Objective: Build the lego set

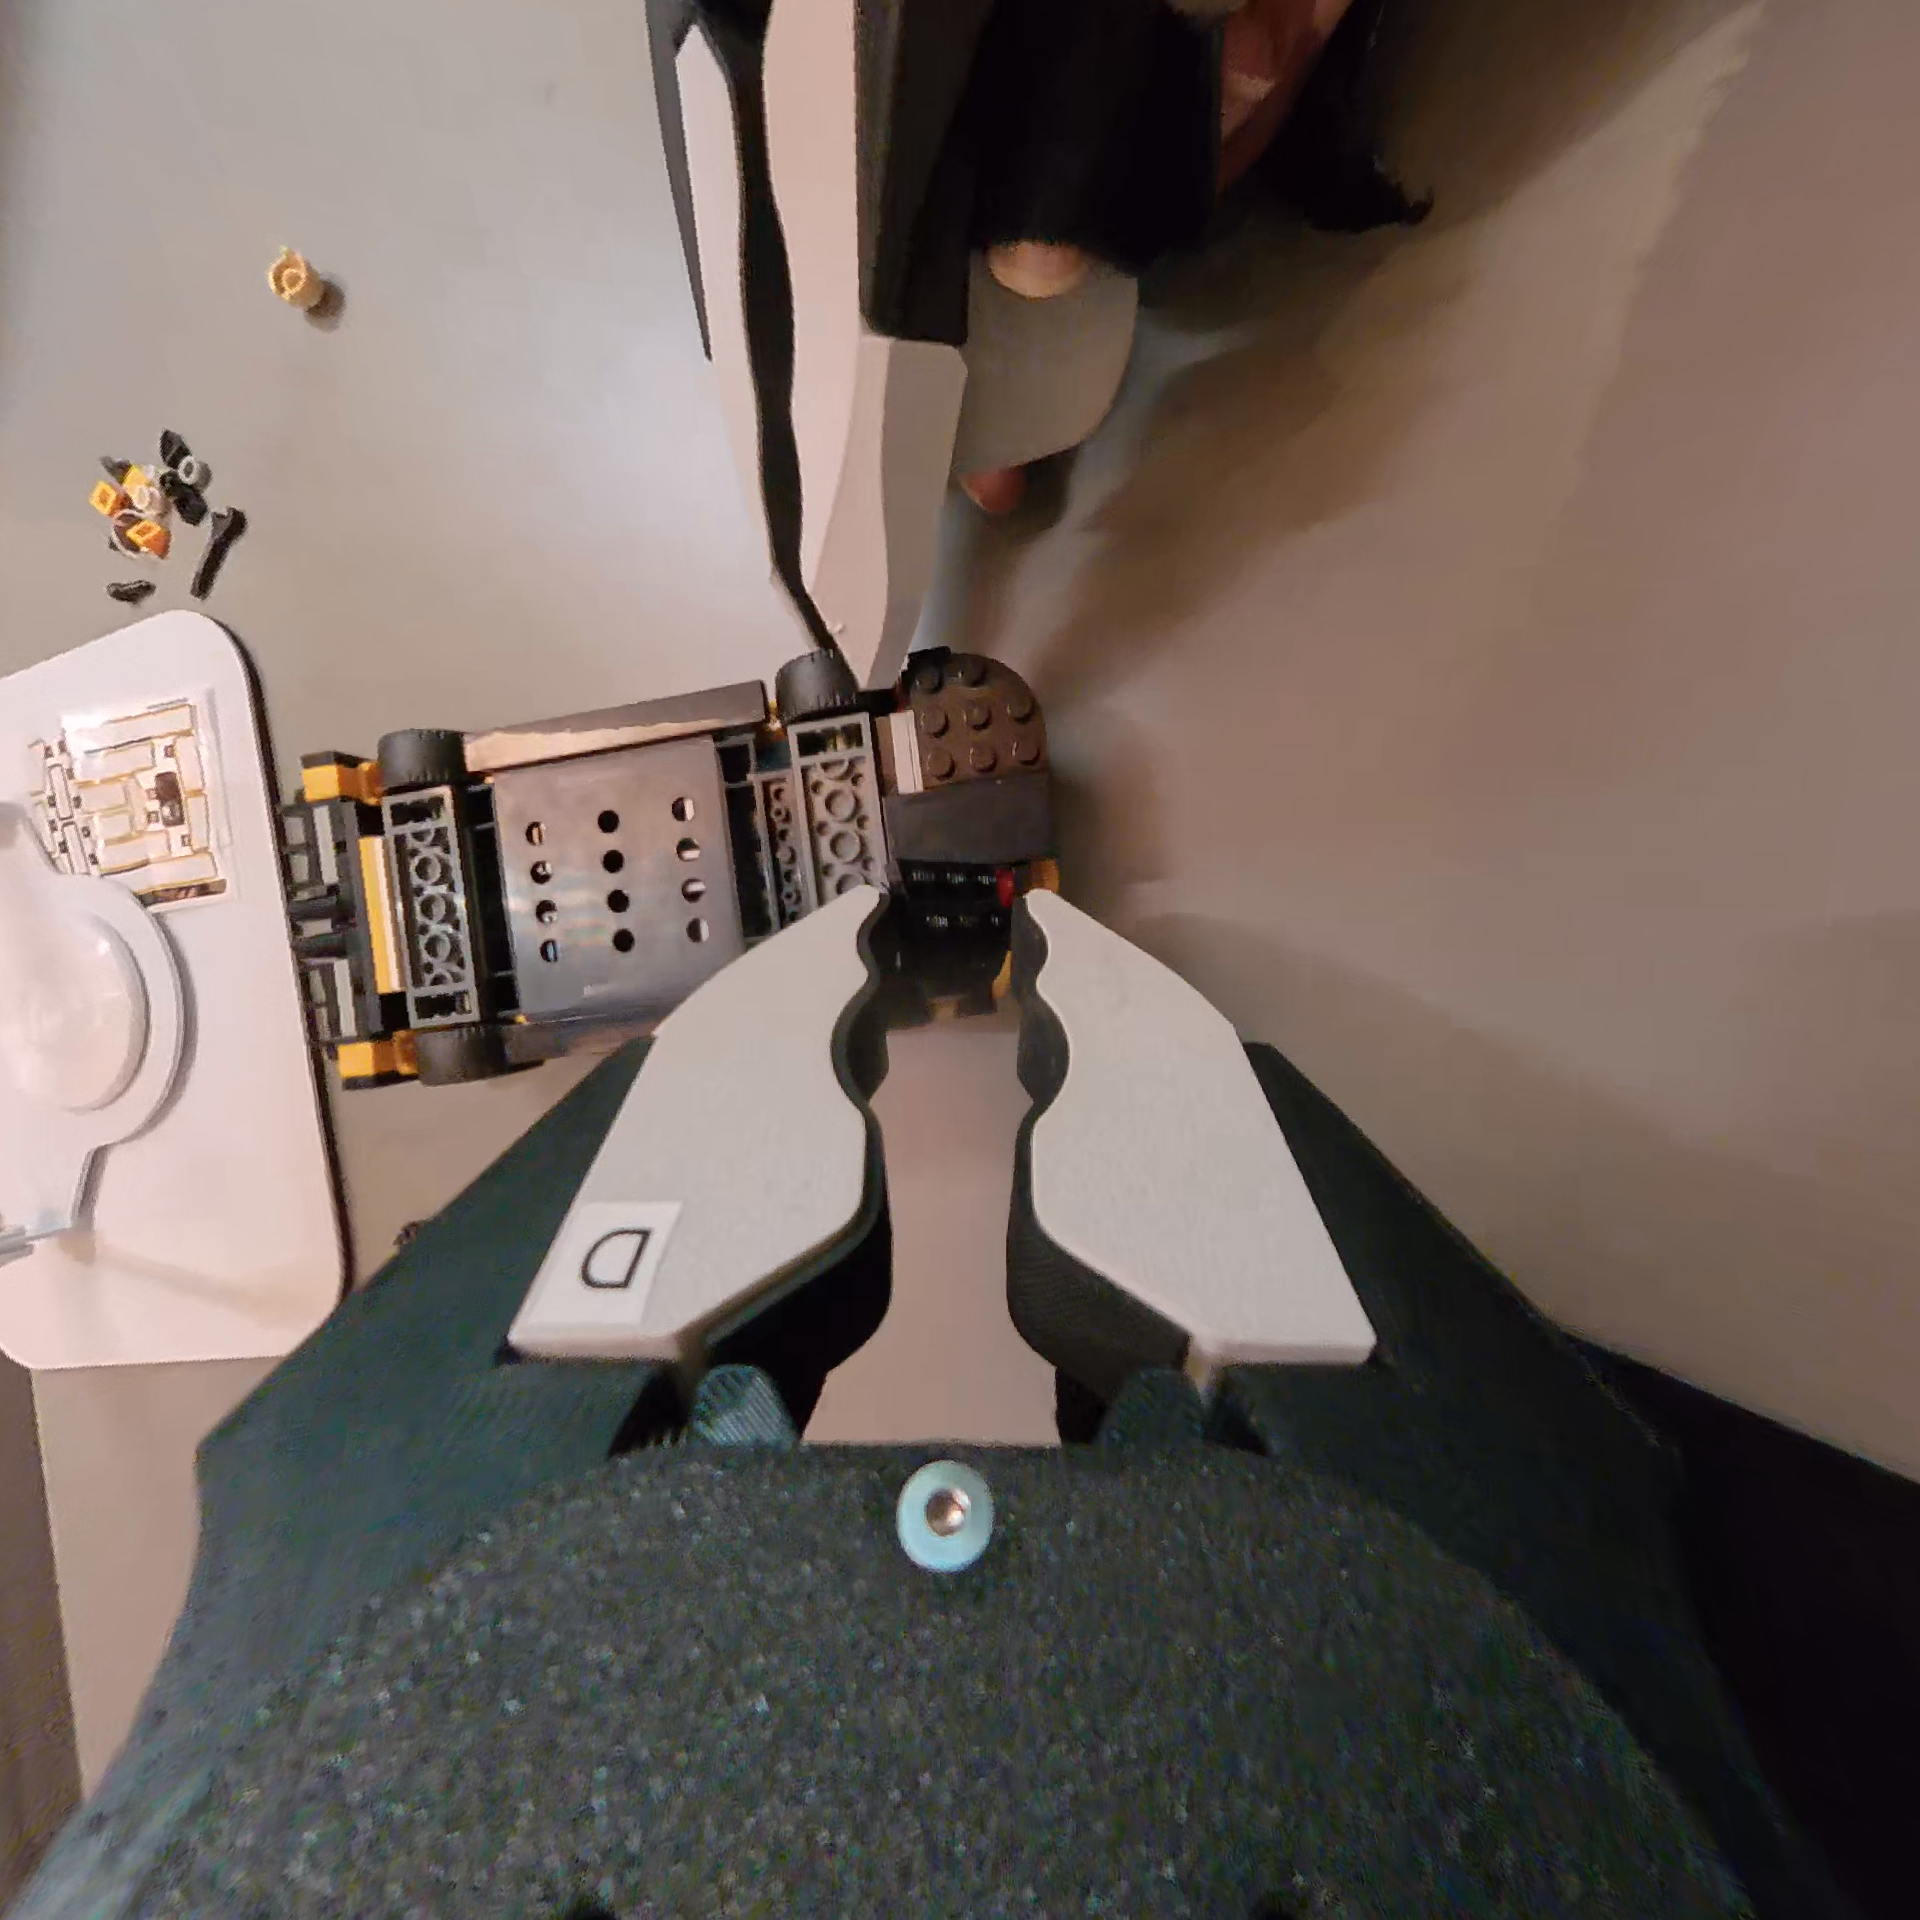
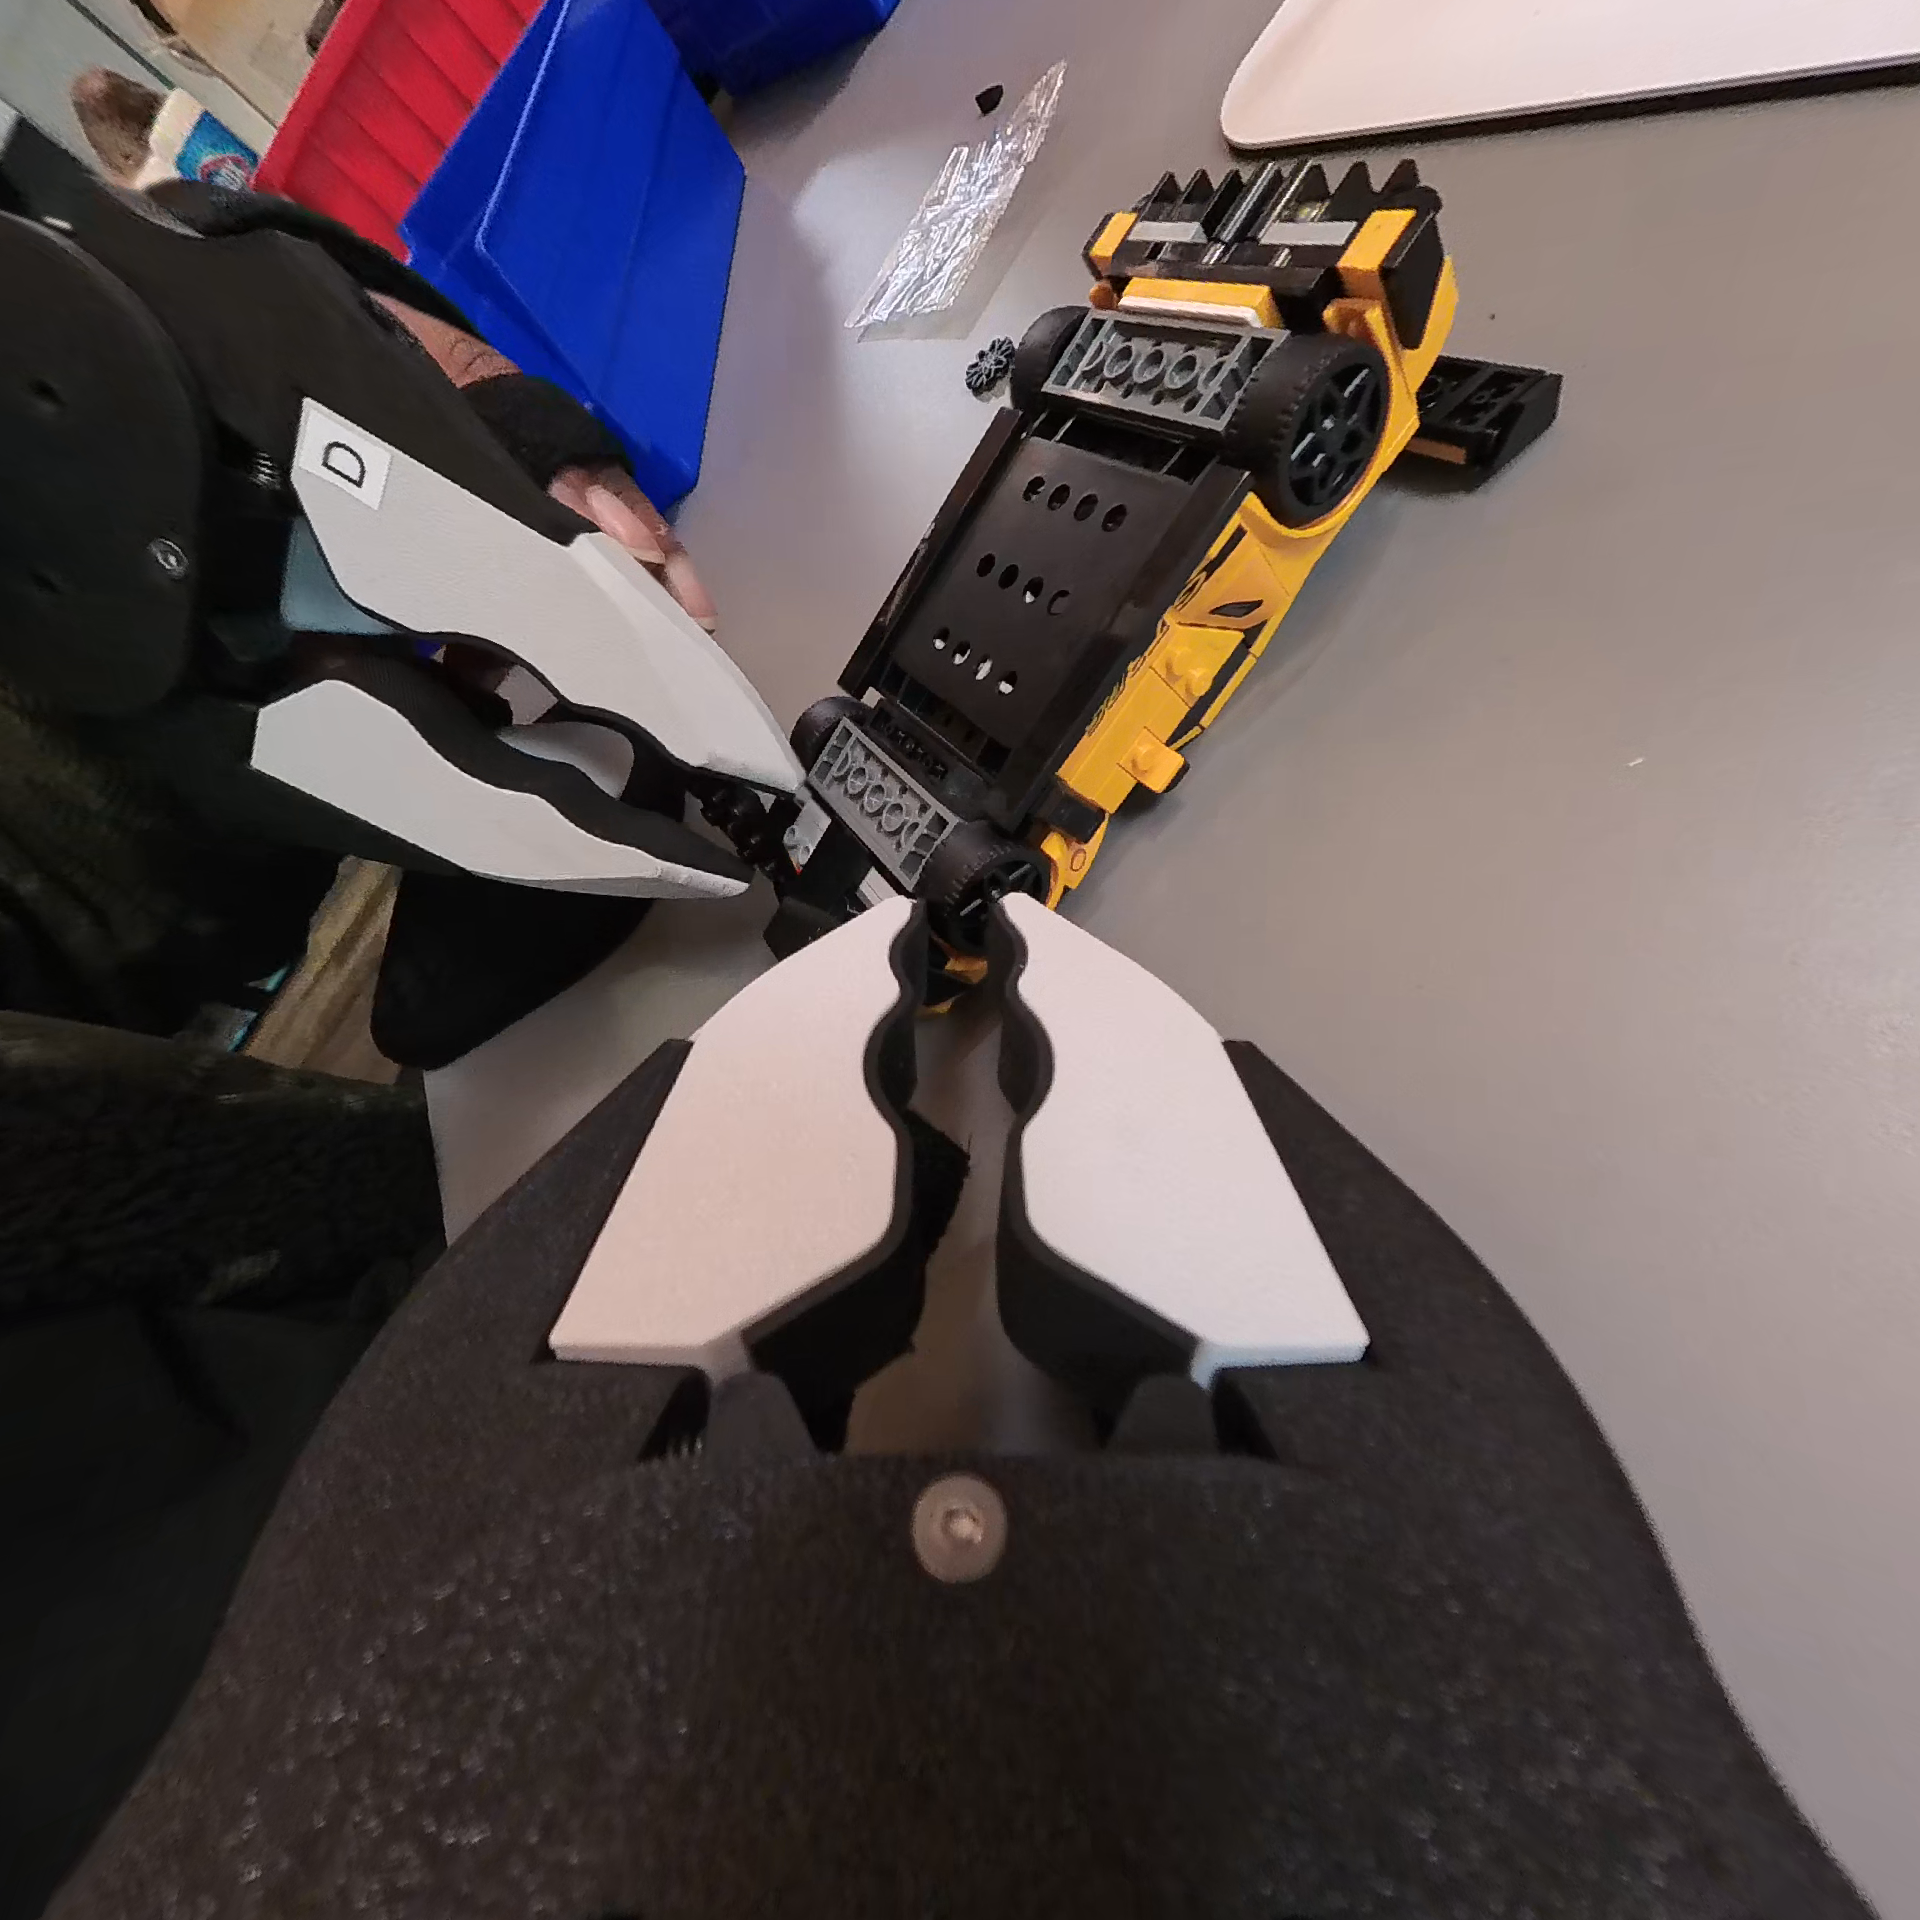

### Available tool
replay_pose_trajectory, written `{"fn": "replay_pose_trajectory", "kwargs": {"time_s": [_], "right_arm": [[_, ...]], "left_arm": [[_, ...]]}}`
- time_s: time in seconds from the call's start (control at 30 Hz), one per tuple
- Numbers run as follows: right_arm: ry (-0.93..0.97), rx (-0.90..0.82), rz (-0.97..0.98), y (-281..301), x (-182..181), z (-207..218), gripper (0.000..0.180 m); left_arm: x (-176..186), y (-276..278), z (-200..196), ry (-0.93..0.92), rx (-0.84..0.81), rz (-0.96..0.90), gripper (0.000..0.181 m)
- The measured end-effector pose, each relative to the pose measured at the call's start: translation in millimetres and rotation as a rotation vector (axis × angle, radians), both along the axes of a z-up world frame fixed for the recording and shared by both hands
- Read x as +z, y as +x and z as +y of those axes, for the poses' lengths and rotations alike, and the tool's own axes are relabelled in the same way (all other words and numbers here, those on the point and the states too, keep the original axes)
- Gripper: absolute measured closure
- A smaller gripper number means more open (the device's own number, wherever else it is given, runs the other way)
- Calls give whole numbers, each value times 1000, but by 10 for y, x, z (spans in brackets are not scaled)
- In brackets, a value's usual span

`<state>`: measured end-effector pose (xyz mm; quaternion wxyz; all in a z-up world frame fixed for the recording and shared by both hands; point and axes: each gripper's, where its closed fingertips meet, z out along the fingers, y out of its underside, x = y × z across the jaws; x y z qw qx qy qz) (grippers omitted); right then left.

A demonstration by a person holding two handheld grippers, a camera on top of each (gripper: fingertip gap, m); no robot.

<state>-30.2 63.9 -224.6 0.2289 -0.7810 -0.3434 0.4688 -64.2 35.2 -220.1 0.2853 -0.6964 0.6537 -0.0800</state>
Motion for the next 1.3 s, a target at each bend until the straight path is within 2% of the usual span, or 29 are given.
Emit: {"fn": "replay_pose_trajectory", "kwargs": {"time_s": [0.2, 0.63, 0.8, 1.3], "right_arm": [[-2, 4, 2, -2, -1, -5, 169], [-6, 3, 5, -5, 1, -3, 170], [-5, 5, 5, -9, 0, -6, 170], [-6, 3, -1, -6, -10, -6, 170]], "left_arm": [[-4, 27, 1, -27, -43, -5, 158], [106, -23, -49, -9, -22, -98, 158], [7, -107, -99, 42, -20, -60, 158], [-99, -44, -131, 40, -39, -15, 167]]}}
